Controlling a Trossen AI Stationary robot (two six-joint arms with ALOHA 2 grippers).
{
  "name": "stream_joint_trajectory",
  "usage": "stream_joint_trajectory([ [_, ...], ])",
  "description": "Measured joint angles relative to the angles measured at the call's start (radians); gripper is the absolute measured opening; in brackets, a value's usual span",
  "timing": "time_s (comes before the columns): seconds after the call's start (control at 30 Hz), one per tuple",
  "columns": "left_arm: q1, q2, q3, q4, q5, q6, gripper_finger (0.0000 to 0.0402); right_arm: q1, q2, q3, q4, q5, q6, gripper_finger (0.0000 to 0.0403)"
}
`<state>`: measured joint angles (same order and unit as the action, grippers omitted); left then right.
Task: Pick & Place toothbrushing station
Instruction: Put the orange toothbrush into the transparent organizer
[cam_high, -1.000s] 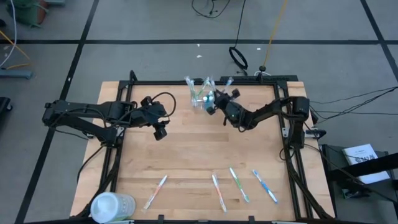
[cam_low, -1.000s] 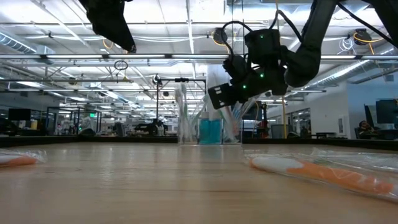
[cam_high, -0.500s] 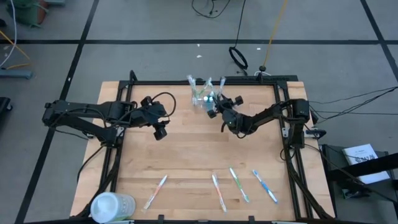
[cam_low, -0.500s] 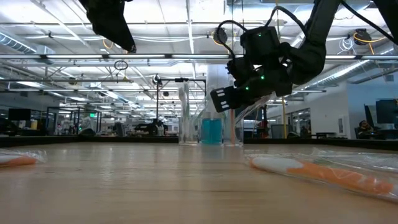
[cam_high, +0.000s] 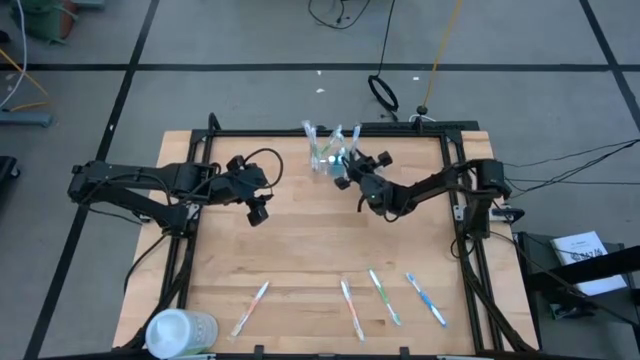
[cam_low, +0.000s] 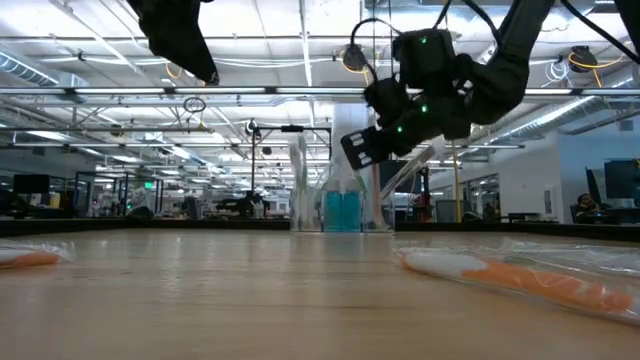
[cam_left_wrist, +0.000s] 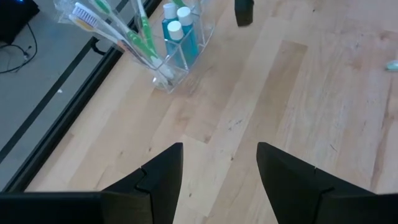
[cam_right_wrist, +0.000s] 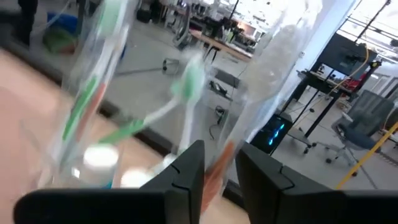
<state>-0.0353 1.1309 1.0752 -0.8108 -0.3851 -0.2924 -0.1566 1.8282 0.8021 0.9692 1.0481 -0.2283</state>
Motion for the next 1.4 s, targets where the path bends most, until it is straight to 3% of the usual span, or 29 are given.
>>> stream_joint_trajectory([
  [0.4,0.0,0.0,0.0,0.0,0.105,-0.005,0.0212,0.035,-0.106,0.0,-0.099,0.001,0.004,0.0144],
  [0.6,0.0,0.0,0.0,0.0,0.1,-0.001,0.0212,0.154,-0.204,0.0,-0.314,-0.005,0.006,0.0157],
  [0.77,0.0,0.0,0.0,0.0,0.098,0.0,0.0212,0.292,-0.298,0.0,-0.544,-0.009,0.151,0.0154],
  [0.9,0.0,0.0,0.0,0.0,0.097,0.001,0.0212,0.397,-0.367,0.0,-0.75,-0.146,0.312,0.0155],
  [1.17,0.0,0.0,0.0,0.0,0.096,-0.002,0.0212,0.53,-0.443,0.0,-1.059,-0.638,0.673,0.0145],
  [1.4,0.0,0.0,0.0,0.009,0.096,-0.004,0.0212,0.588,-0.445,0.0,-1.299,-0.759,0.911,0.0138],
])
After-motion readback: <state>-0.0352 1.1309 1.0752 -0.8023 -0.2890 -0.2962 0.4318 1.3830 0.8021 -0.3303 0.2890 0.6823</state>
